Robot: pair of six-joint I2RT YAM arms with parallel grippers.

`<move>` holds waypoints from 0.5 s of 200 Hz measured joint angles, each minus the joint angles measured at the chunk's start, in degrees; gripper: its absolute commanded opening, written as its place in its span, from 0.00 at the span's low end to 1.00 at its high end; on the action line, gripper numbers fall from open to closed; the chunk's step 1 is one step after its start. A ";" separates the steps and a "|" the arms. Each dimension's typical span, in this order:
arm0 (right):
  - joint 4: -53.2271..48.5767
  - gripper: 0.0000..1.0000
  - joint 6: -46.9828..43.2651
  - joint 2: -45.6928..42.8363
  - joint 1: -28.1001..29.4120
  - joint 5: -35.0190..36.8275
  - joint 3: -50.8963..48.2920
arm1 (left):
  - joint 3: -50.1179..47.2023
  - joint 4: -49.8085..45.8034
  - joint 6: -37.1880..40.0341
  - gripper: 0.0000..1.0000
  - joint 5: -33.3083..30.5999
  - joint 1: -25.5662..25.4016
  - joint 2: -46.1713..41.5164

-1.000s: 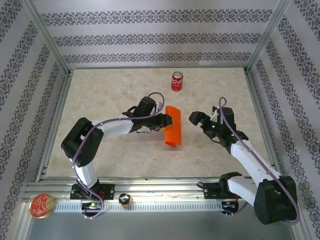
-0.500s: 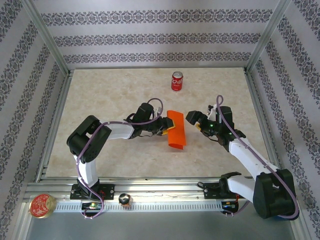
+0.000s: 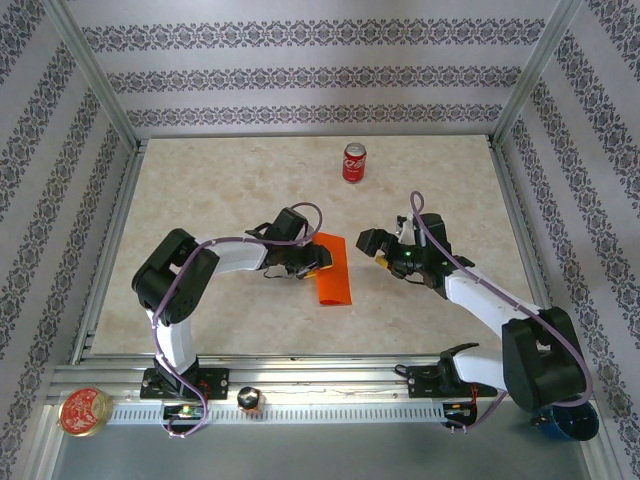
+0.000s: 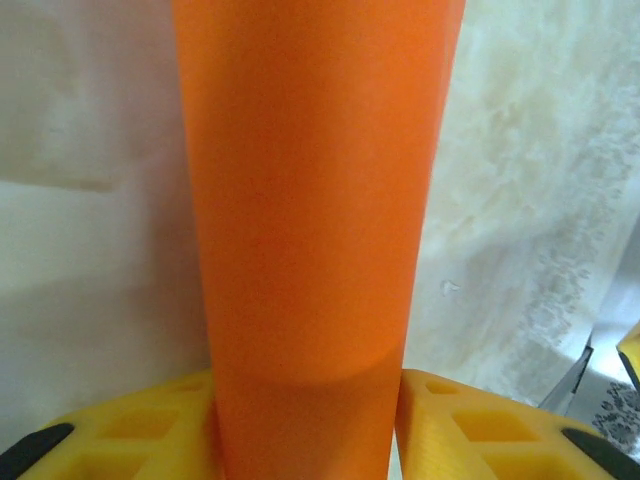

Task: Fold a paper plane with a square sheet of paper (pick it up from the middle)
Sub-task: Fold the square sheet of paper at the center of the table.

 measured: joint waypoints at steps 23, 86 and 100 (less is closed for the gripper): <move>0.63 0.98 0.35 0.57 0.07 0.02 0.09 | 0.04 -1.25 1.53 0.51 -0.57 0.22 -0.44; 1.44 0.98 0.57 1.36 0.07 0.02 0.15 | 0.04 -5.40 4.07 0.57 -4.81 0.26 -2.62; 1.66 0.98 0.63 1.75 0.07 -0.02 0.15 | 0.04 -6.32 4.37 0.57 -5.68 0.26 -2.91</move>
